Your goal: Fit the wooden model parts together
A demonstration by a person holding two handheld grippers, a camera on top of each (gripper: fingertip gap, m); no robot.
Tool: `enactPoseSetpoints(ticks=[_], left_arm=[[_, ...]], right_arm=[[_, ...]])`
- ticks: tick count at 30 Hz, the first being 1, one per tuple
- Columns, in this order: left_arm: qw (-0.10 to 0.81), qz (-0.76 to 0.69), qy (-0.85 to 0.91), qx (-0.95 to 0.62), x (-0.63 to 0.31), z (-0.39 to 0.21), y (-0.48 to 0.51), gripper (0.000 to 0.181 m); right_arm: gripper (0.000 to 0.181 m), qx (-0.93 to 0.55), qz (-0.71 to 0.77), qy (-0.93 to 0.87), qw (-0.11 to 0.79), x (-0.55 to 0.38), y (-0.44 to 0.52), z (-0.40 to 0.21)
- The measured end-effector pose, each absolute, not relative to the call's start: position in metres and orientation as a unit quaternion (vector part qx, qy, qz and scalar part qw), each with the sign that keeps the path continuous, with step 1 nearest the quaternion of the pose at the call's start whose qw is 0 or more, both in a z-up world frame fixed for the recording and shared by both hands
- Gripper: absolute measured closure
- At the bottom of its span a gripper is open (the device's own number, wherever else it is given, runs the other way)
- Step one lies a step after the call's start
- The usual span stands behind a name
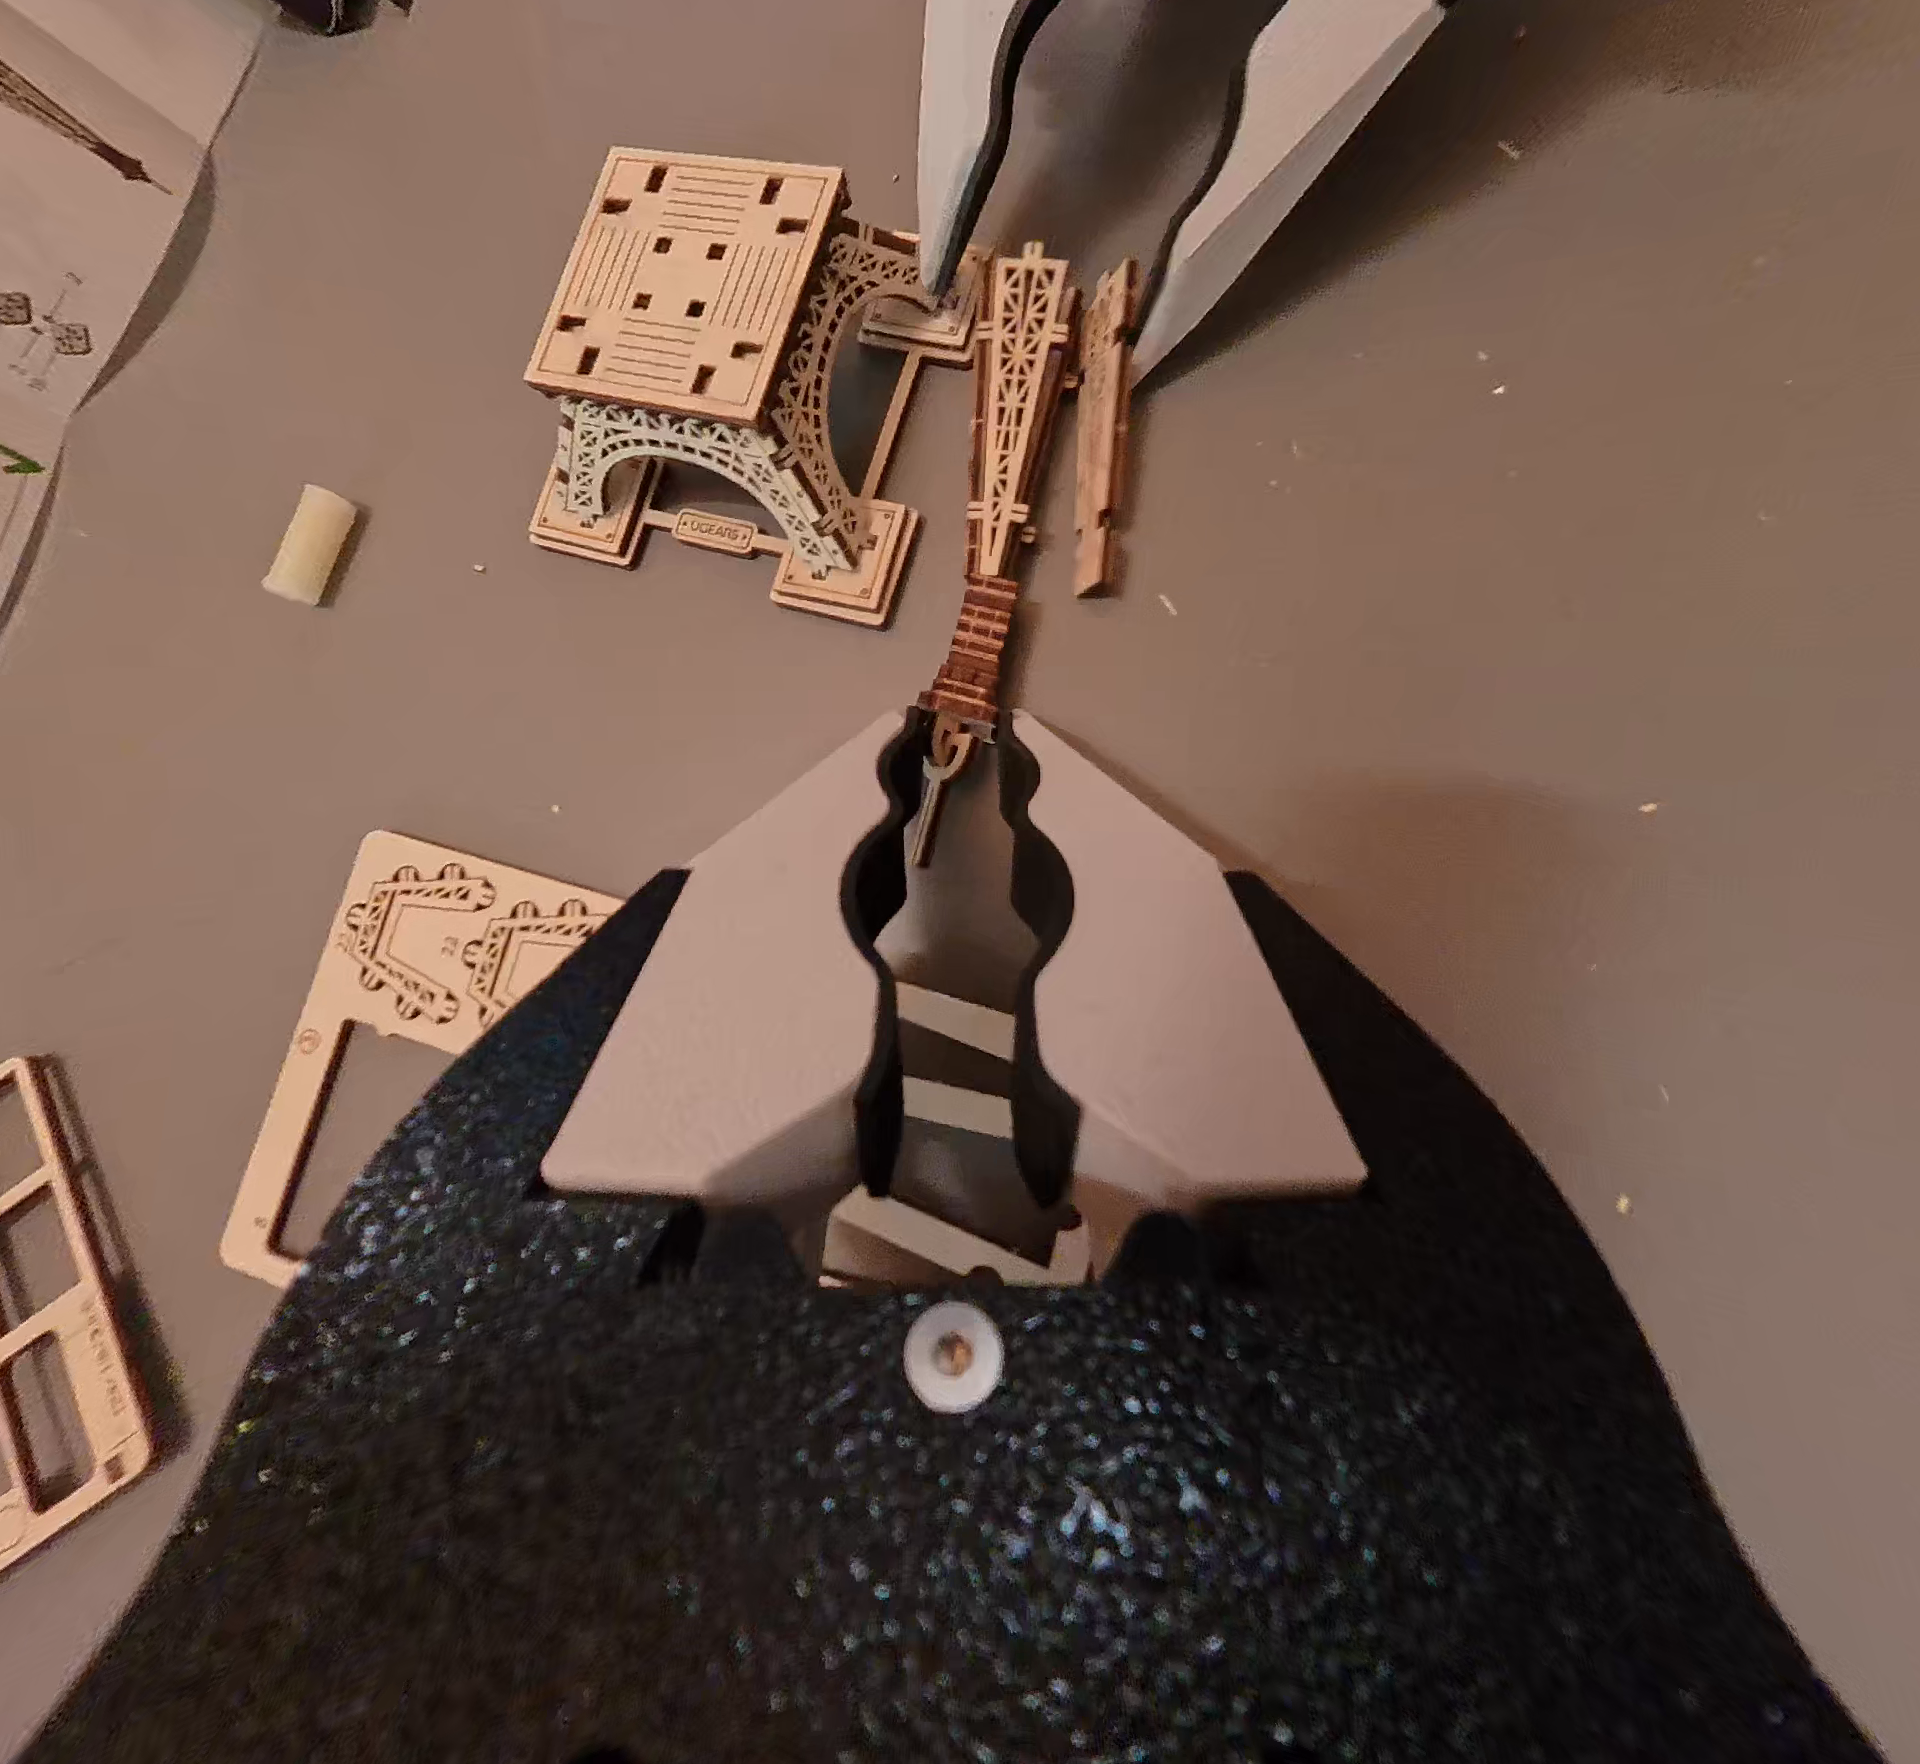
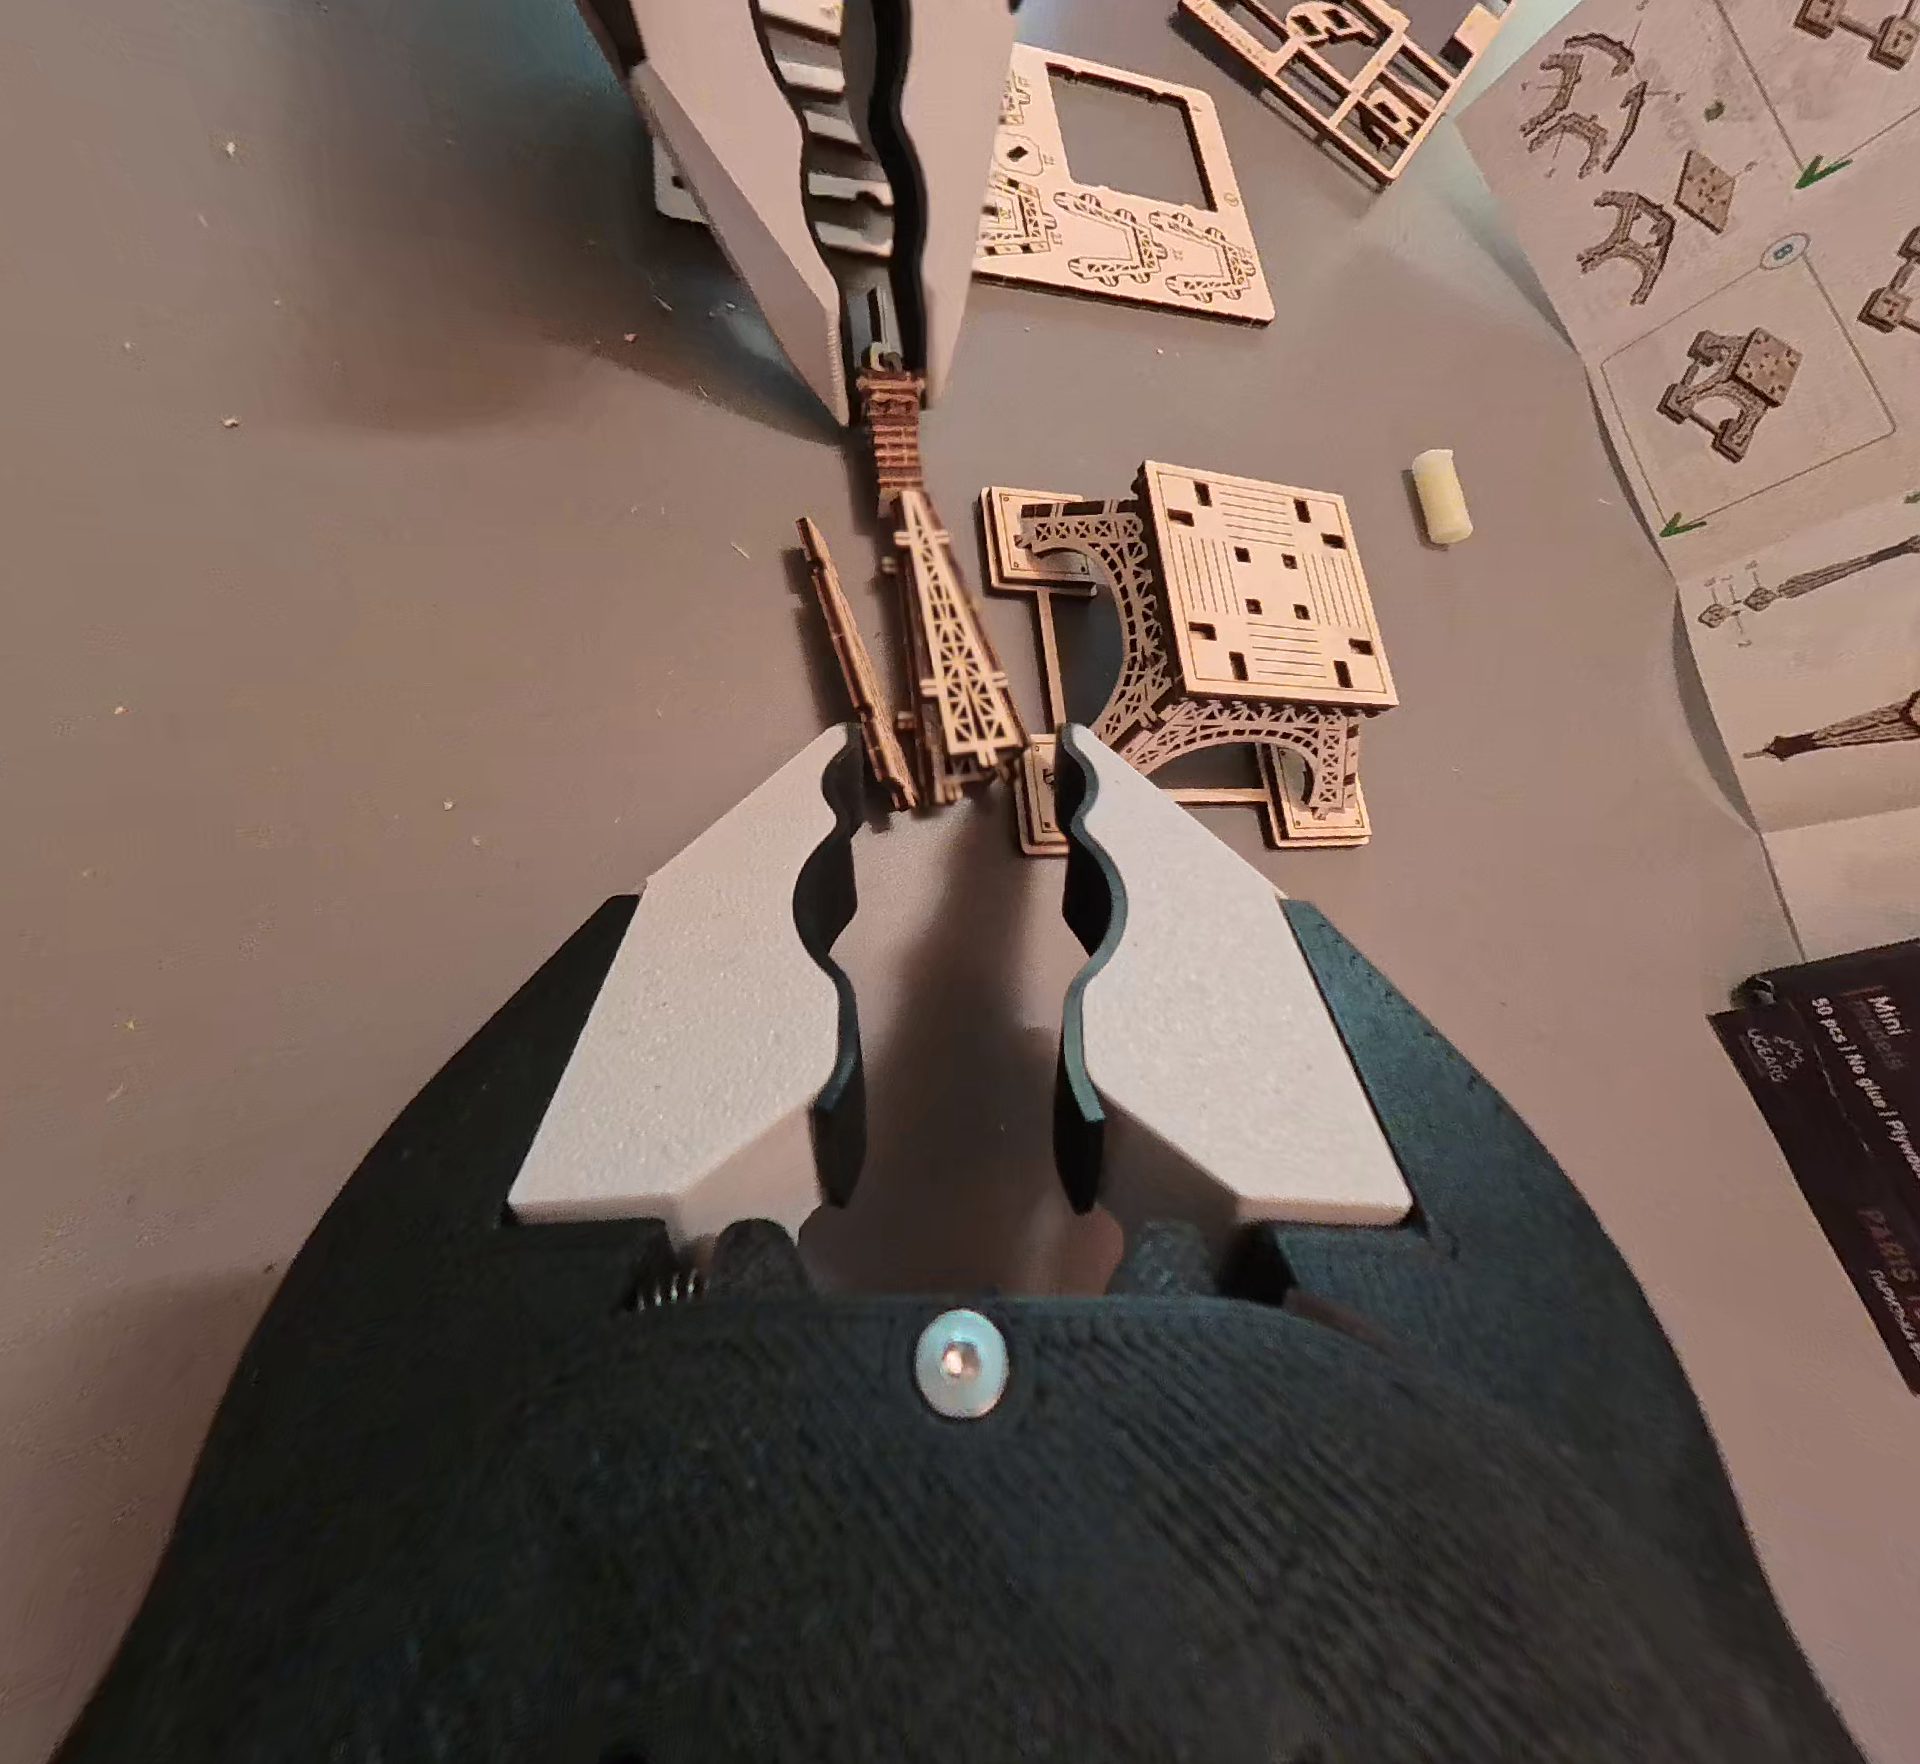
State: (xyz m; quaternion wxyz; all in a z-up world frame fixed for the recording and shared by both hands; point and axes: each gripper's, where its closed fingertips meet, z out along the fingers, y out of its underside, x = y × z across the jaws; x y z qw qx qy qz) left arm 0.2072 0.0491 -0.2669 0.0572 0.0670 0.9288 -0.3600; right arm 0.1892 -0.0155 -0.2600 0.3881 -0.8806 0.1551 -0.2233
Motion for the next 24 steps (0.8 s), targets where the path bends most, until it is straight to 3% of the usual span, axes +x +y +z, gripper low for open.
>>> enactPoseSetpoints(ticks=[12,18,24], left_arm=[[0.081,-0.353,0.927,0.099,0.198,-0.267,0.049,0.169],[0.075,-0.386,0.916,0.086,0.198,-0.249,0.04,0.139],[0.066,-0.386,0.915,0.099,0.189,-0.252,0.006,0.141]], right_arm=[[0.155,-0.885,-0.21,0.148,0.389,0.186,-0.013,-0.261],[0.156,-0.885,-0.206,0.148,0.389,0.186,-0.013,-0.262],[0.156,-0.885,-0.205,0.149,0.389,0.186,-0.013,-0.262]])
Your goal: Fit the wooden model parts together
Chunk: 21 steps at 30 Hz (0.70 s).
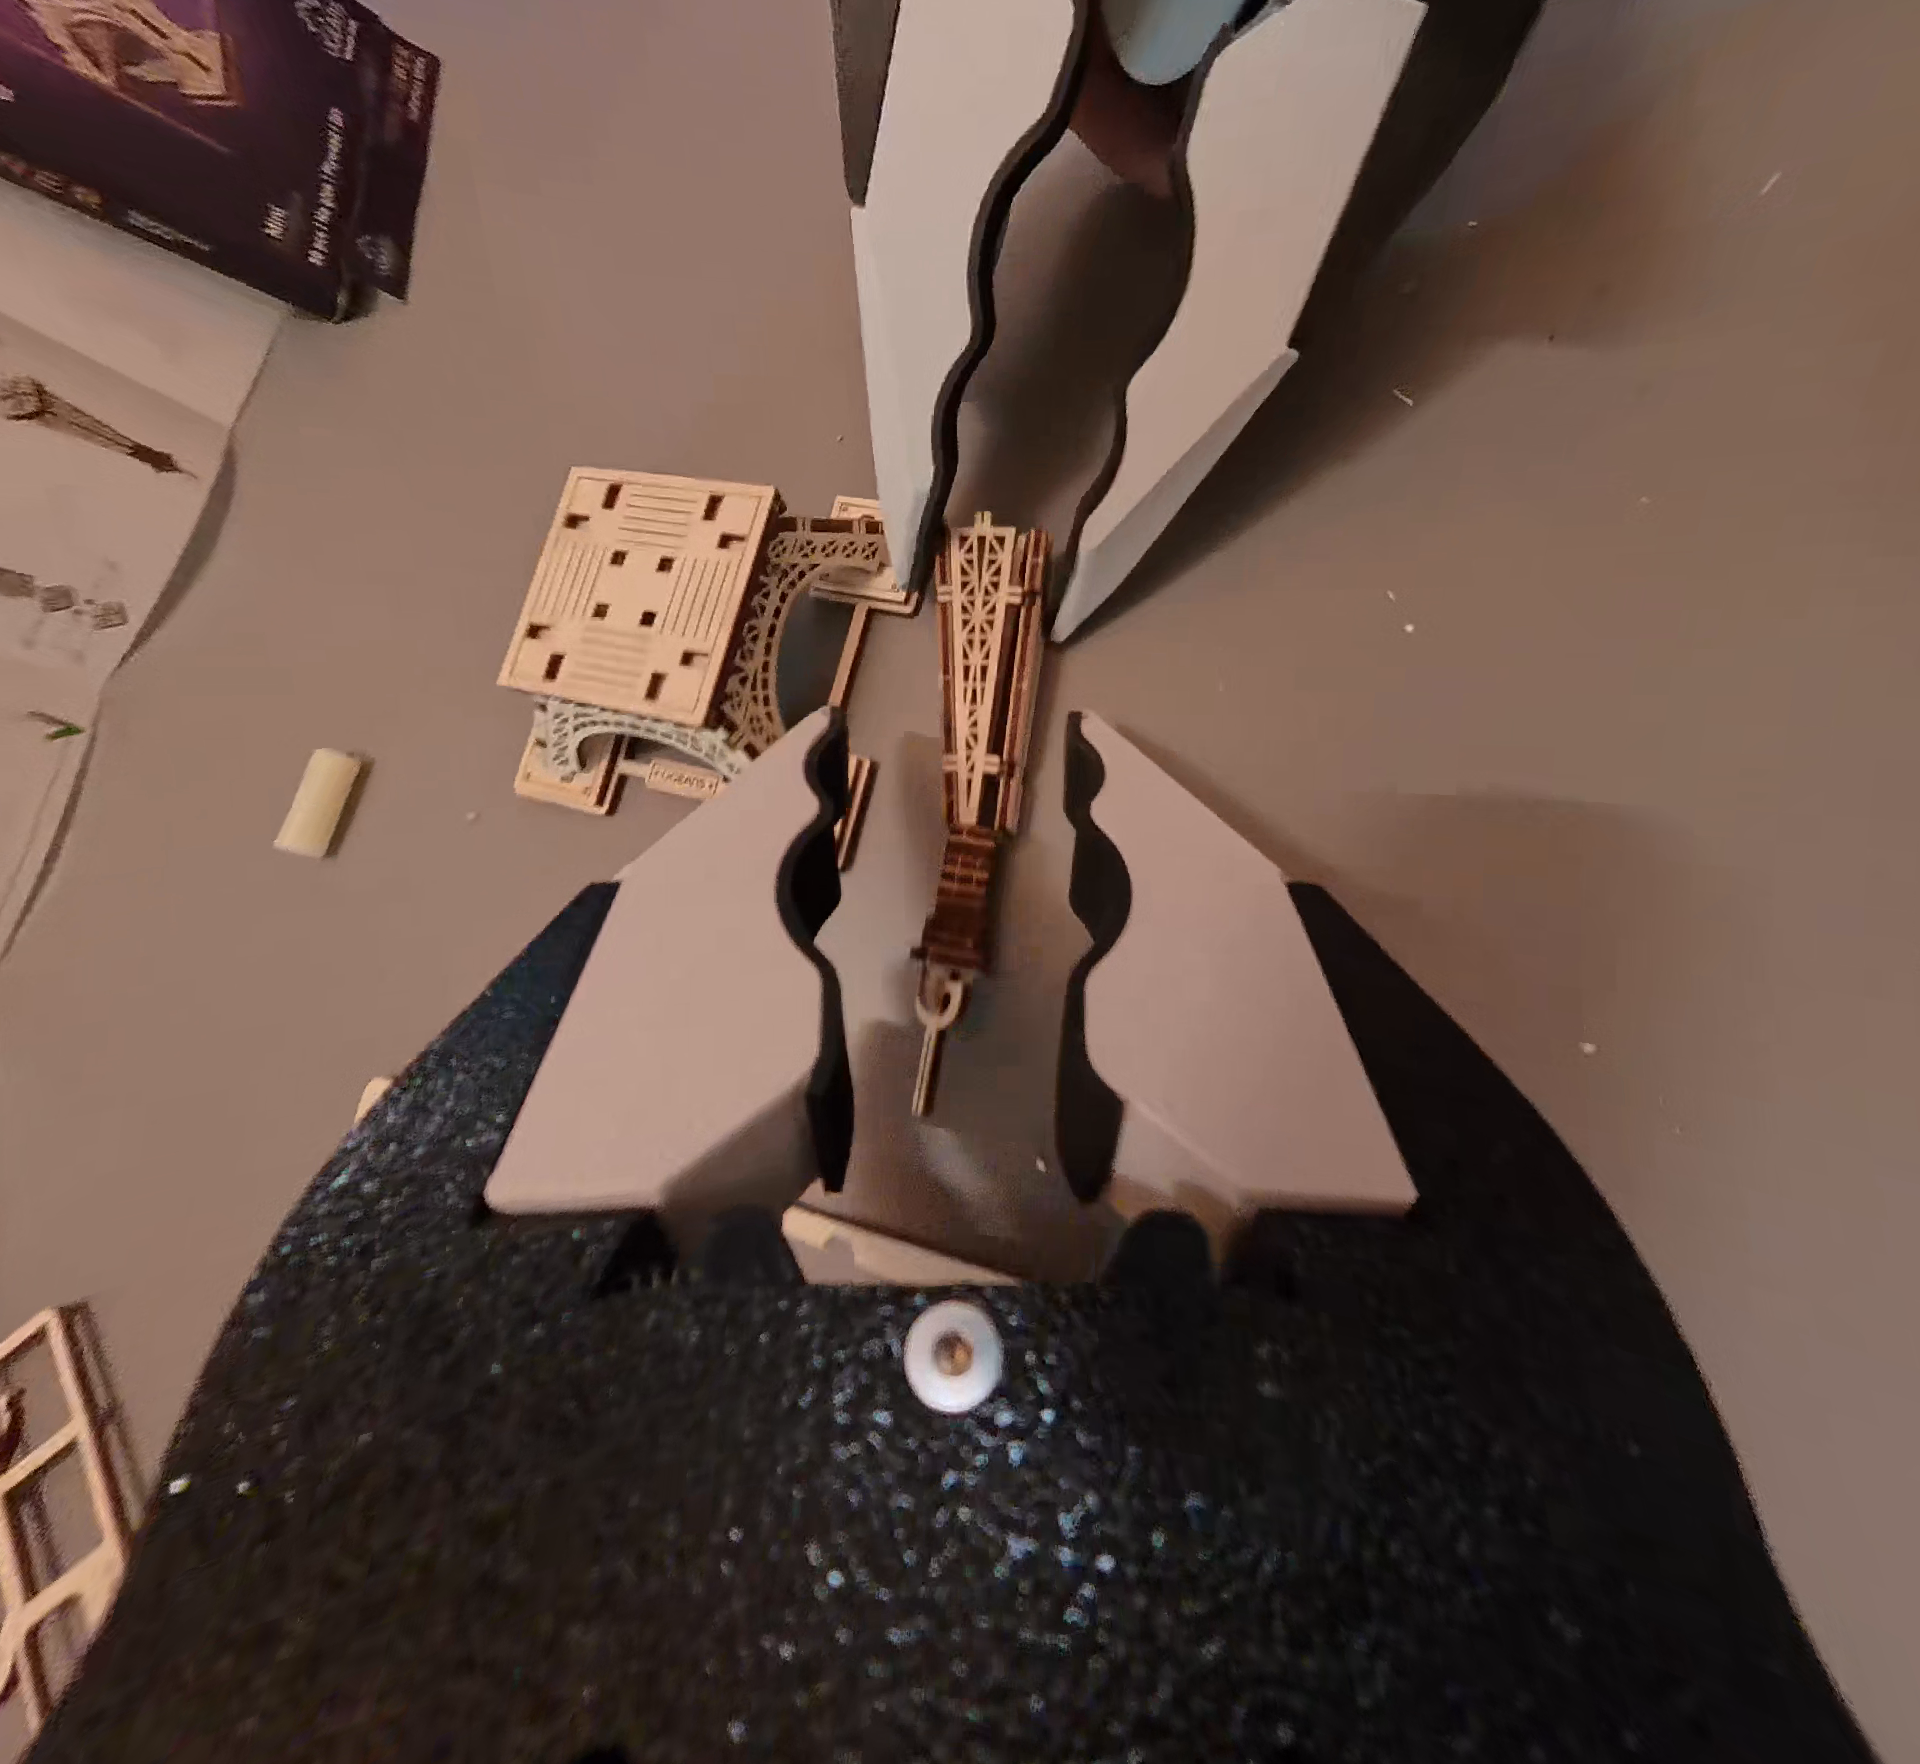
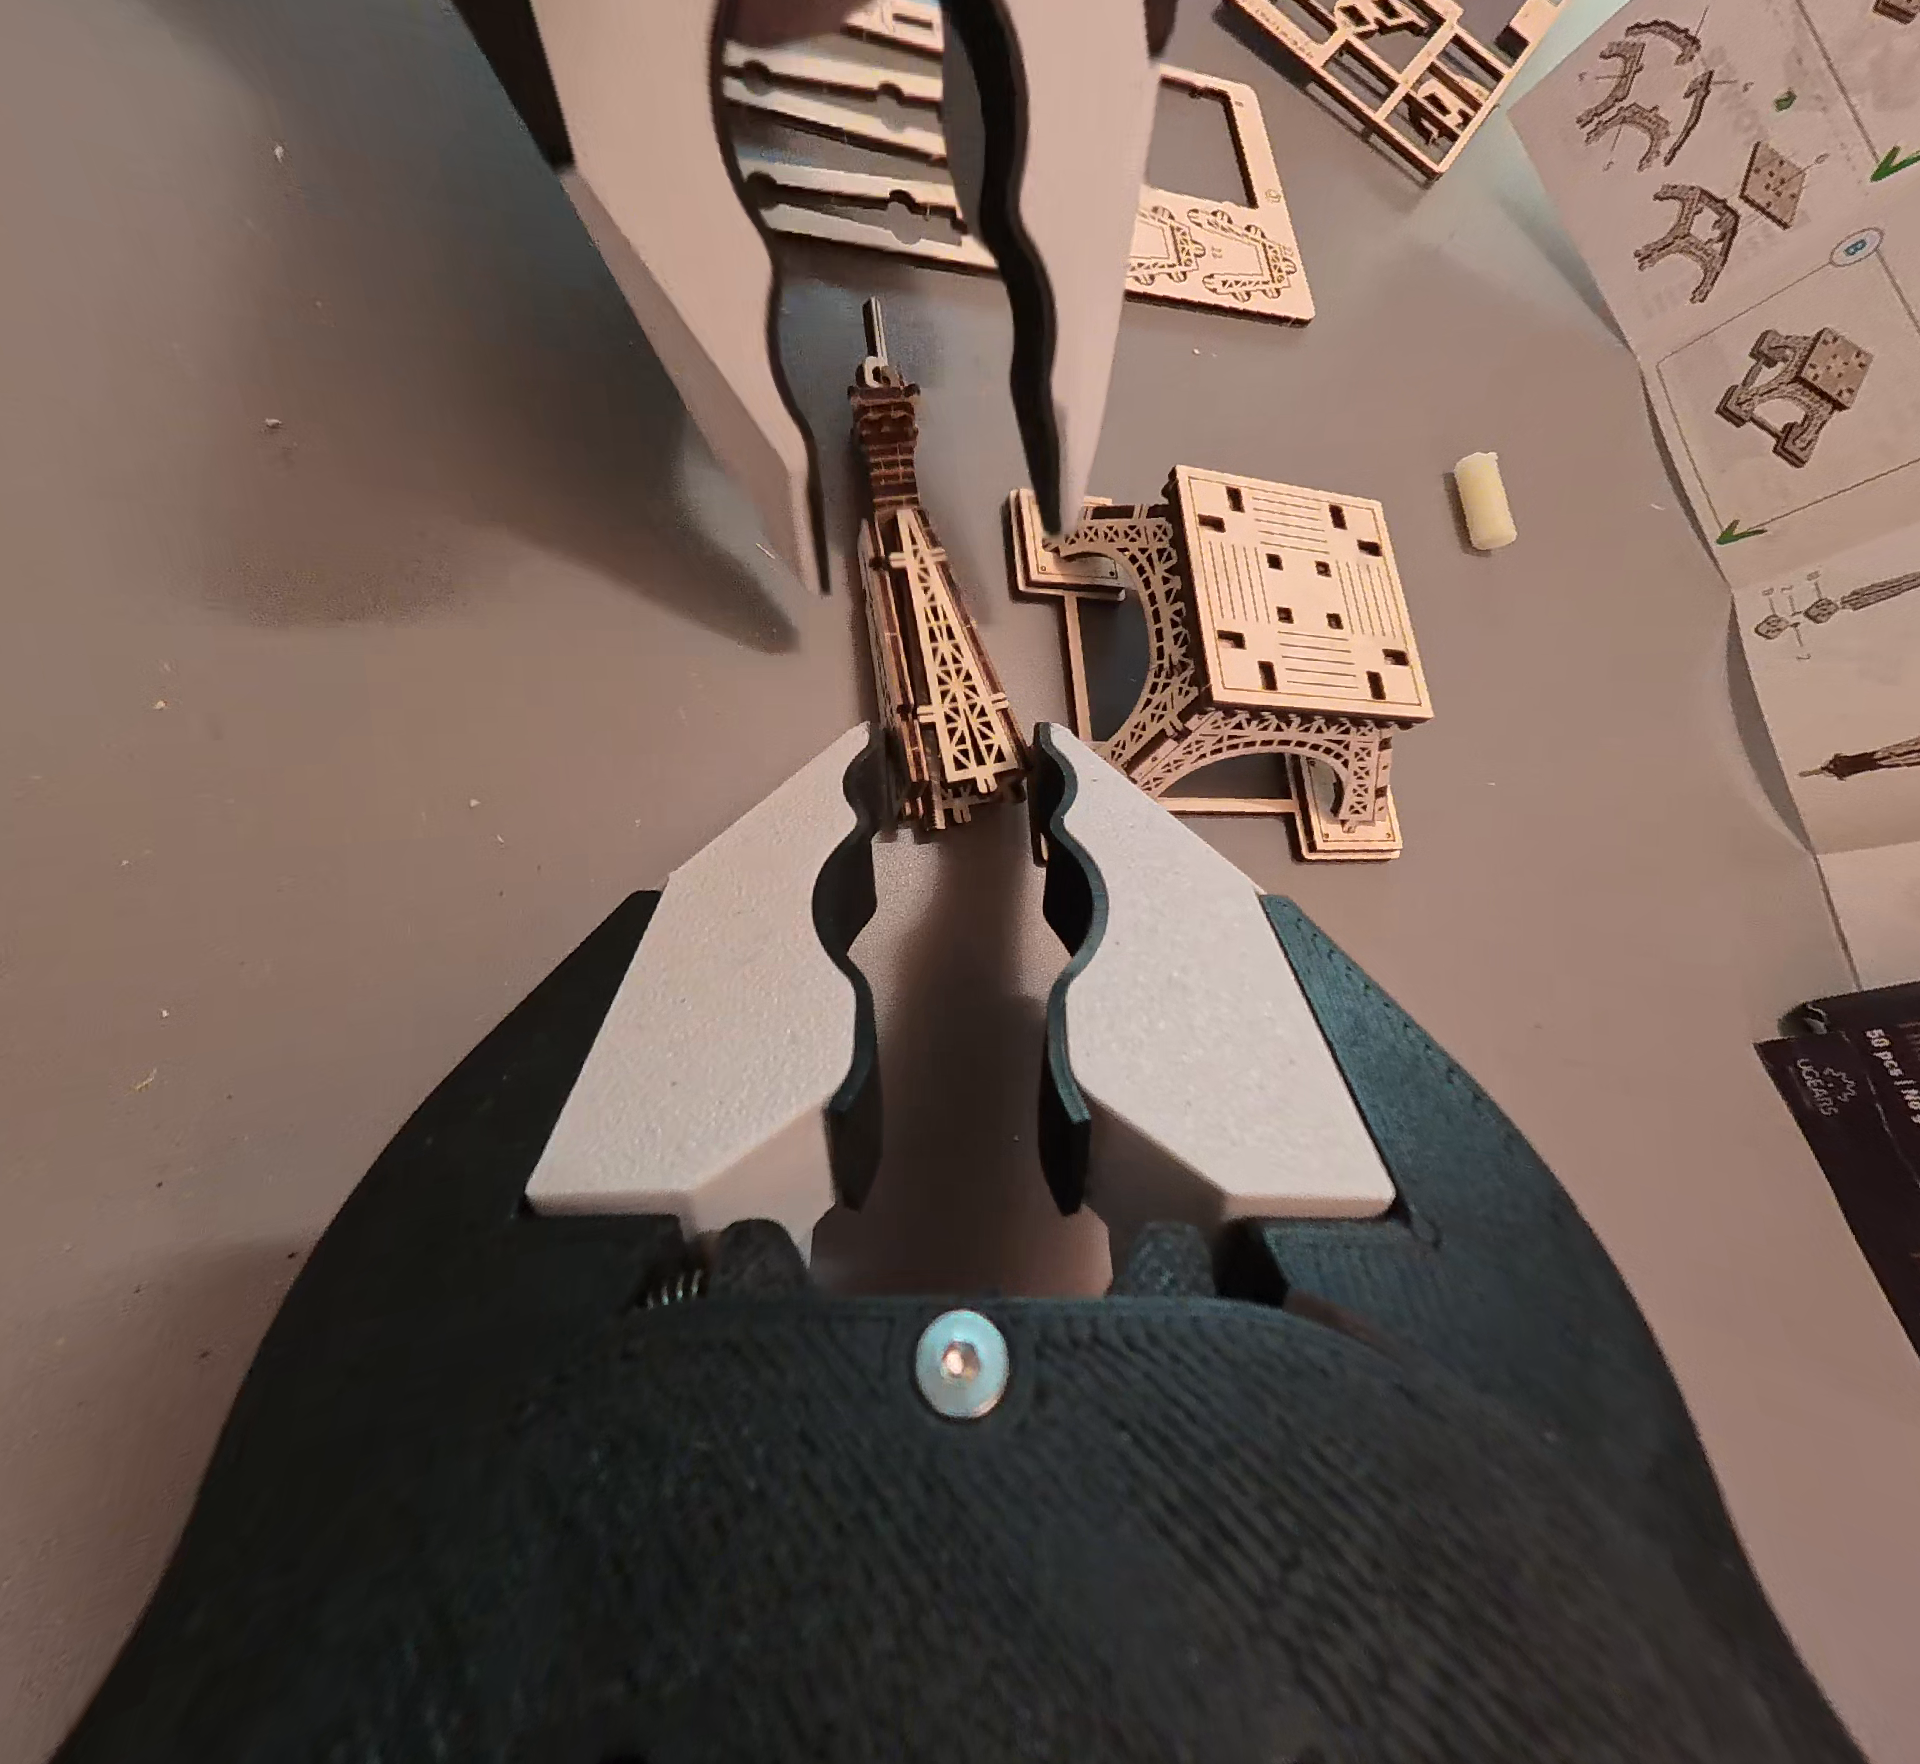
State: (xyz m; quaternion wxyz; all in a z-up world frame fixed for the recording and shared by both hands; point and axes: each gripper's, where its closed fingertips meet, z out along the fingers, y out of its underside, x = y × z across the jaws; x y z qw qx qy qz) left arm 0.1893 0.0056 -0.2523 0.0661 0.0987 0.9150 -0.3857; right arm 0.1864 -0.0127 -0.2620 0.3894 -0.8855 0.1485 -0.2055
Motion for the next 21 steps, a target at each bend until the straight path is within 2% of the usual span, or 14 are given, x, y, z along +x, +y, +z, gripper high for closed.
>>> enactPoseSetpoints(ticks=[3,6,9,15,21], left_arm=[[0.046,-0.381,0.919,0.088,0.188,-0.26,-0.005,0.149],[0.035,-0.374,0.922,0.092,0.184,-0.265,-0.009,0.15],[0.038,-0.37,0.923,0.1,0.183,-0.268,-0.011,0.163],[0.044,-0.37,0.921,0.111,0.184,-0.267,-0.01,0.164],[0.043,-0.375,0.919,0.116,0.184,-0.267,-0.01,0.164]], right_arm=[[0.156,-0.885,-0.206,0.148,0.389,0.186,-0.013,-0.262],[0.156,-0.885,-0.206,0.148,0.389,0.186,-0.013,-0.262],[0.157,-0.886,-0.208,0.147,0.389,0.186,-0.013,-0.262],[0.153,-0.884,-0.209,0.14,0.393,0.183,-0.013,-0.261],[0.156,-0.869,-0.189,0.157,0.429,0.184,-0.015,-0.25]])
